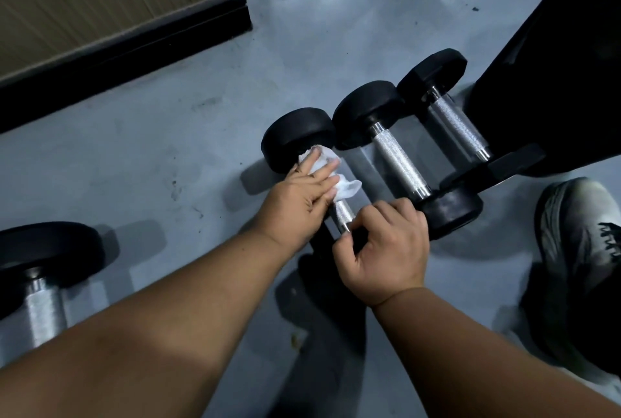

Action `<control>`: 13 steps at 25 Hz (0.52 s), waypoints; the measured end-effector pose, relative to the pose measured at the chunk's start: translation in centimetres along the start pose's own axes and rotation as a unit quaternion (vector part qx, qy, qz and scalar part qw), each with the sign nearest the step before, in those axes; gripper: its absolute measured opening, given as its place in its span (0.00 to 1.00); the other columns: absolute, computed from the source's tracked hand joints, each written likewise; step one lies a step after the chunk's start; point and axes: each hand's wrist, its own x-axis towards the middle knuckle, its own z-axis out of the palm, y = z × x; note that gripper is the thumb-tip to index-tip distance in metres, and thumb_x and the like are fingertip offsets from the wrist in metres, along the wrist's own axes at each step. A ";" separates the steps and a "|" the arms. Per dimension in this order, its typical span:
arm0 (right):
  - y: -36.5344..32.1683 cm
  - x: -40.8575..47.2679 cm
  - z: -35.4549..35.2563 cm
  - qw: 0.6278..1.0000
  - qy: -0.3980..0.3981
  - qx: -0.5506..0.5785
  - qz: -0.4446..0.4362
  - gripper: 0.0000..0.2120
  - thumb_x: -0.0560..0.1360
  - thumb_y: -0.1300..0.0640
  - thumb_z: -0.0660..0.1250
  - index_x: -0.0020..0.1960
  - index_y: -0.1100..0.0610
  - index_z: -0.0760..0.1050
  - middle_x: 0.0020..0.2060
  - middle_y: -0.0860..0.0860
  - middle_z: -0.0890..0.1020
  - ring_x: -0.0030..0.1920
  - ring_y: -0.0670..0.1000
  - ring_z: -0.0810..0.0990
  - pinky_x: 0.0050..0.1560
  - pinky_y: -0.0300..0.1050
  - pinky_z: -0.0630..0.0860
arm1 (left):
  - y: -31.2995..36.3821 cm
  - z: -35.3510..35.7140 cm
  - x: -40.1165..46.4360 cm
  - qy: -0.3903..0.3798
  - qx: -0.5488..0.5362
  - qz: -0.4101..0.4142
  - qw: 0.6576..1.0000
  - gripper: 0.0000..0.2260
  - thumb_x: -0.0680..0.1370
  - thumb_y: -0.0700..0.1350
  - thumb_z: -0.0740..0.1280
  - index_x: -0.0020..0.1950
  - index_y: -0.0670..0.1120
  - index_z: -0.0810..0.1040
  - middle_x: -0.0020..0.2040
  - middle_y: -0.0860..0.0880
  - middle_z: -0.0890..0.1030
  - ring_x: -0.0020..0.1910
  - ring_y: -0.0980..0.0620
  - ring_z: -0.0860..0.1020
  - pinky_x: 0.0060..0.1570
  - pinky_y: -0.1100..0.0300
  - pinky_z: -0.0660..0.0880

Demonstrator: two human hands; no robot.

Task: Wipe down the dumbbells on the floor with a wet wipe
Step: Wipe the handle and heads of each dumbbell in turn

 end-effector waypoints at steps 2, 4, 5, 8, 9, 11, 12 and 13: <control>0.0 0.0 0.0 1.000 0.004 0.006 -0.003 0.09 0.65 0.50 0.66 0.33 0.55 0.74 0.30 0.48 0.74 0.39 0.56 0.73 0.41 0.52 0.68 | 1.5 1.0 -1.2 0.001 0.013 0.007 1.000 0.17 0.80 0.47 0.61 0.60 0.40 0.84 0.66 0.46 0.80 0.74 0.47 0.68 0.76 0.59 0.61; -0.1 0.1 0.0 1.000 0.004 0.009 -0.003 0.09 0.66 0.50 0.67 0.33 0.55 0.73 0.30 0.48 0.74 0.39 0.56 0.72 0.41 0.52 0.67 | 2.3 0.9 -1.9 -0.016 -0.003 -0.003 1.000 0.17 0.80 0.47 0.62 0.60 0.40 0.84 0.66 0.48 0.81 0.74 0.48 0.69 0.75 0.62 0.62; -0.1 0.1 0.0 1.000 0.004 0.006 -0.001 0.09 0.66 0.50 0.67 0.33 0.55 0.73 0.30 0.48 0.74 0.39 0.55 0.72 0.41 0.51 0.67 | 2.3 0.5 -1.9 -0.025 -0.007 -0.005 1.000 0.17 0.80 0.47 0.62 0.60 0.41 0.85 0.65 0.48 0.81 0.73 0.49 0.70 0.74 0.63 0.63; -0.1 0.0 0.1 1.000 -0.008 -0.007 0.004 0.10 0.66 0.49 0.67 0.33 0.55 0.73 0.30 0.48 0.74 0.39 0.55 0.72 0.41 0.50 0.67 | 2.4 -0.9 -1.8 -0.047 0.062 0.046 0.996 0.12 0.77 0.43 0.66 0.55 0.41 0.87 0.60 0.48 0.84 0.65 0.45 0.79 0.68 0.62 0.70; 0.0 0.1 0.0 1.000 -0.016 -0.010 0.006 0.11 0.66 0.48 0.66 0.33 0.55 0.73 0.30 0.48 0.75 0.39 0.55 0.72 0.42 0.50 0.67 | 2.4 -1.7 -1.7 -0.059 0.095 0.085 0.990 0.12 0.77 0.42 0.66 0.53 0.42 0.87 0.59 0.48 0.84 0.61 0.44 0.82 0.64 0.60 0.73; 0.2 0.2 -0.1 0.999 -0.035 -0.020 0.010 0.12 0.66 0.46 0.66 0.33 0.54 0.73 0.30 0.48 0.75 0.39 0.55 0.73 0.42 0.50 0.67 | 2.1 -4.1 -1.6 -0.085 0.141 0.172 0.971 0.15 0.77 0.43 0.62 0.52 0.41 0.87 0.58 0.46 0.85 0.55 0.44 0.84 0.56 0.53 0.81; 0.3 0.2 -0.2 0.999 -0.046 -0.026 0.014 0.12 0.67 0.45 0.65 0.33 0.54 0.73 0.30 0.48 0.75 0.39 0.56 0.73 0.43 0.50 0.67 | 1.8 -5.7 -1.5 -0.097 0.153 0.203 0.962 0.16 0.77 0.43 0.60 0.52 0.41 0.87 0.58 0.46 0.85 0.54 0.44 0.85 0.54 0.50 0.82; 0.4 0.4 -0.3 0.997 -0.060 -0.033 0.020 0.13 0.67 0.44 0.64 0.33 0.53 0.72 0.30 0.47 0.75 0.39 0.55 0.73 0.43 0.50 0.67 | 1.6 -7.4 -1.5 -0.105 0.166 0.223 0.955 0.16 0.77 0.42 0.60 0.52 0.41 0.87 0.58 0.46 0.85 0.54 0.44 0.85 0.53 0.48 0.82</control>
